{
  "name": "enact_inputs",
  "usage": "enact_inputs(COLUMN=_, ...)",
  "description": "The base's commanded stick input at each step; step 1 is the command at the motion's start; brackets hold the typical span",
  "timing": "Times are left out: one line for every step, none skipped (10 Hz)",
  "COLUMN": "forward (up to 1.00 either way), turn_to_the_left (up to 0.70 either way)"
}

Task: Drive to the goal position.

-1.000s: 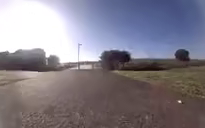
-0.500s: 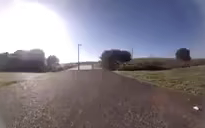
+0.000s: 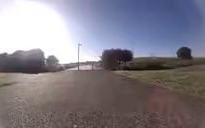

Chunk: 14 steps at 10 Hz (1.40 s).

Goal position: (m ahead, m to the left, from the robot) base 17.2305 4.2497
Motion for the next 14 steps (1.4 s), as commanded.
enact_inputs(forward=0.70, turn_to_the_left=0.00)
enact_inputs(forward=0.70, turn_to_the_left=0.00)
enact_inputs(forward=0.70, turn_to_the_left=0.00)
enact_inputs(forward=0.70, turn_to_the_left=0.00)
enact_inputs(forward=0.70, turn_to_the_left=0.00)
enact_inputs(forward=0.70, turn_to_the_left=0.00)
enact_inputs(forward=0.70, turn_to_the_left=0.00)
enact_inputs(forward=0.70, turn_to_the_left=0.00)
enact_inputs(forward=0.70, turn_to_the_left=0.00)
enact_inputs(forward=0.70, turn_to_the_left=-0.25)
enact_inputs(forward=0.70, turn_to_the_left=-0.35)
enact_inputs(forward=0.70, turn_to_the_left=-0.35)
enact_inputs(forward=0.70, turn_to_the_left=-0.01)
enact_inputs(forward=0.70, turn_to_the_left=0.00)
